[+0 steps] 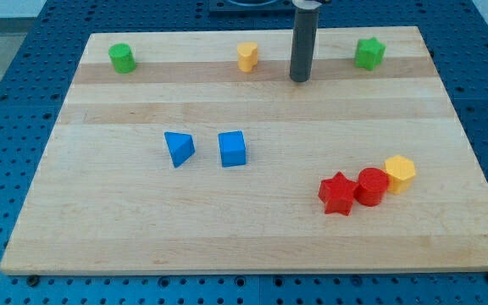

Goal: Drag the yellow heart to the top left of the red star

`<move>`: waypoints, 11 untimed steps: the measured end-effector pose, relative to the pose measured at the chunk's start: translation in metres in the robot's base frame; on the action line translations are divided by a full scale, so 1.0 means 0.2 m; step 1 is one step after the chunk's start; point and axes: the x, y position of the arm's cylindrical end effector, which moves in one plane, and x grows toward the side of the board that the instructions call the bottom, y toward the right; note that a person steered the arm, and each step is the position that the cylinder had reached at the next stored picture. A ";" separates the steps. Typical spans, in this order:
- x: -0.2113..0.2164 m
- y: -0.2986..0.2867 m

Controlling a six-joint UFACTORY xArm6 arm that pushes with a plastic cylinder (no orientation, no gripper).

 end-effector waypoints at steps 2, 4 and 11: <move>-0.51 -0.37; -0.51 -0.63; 0.88 0.00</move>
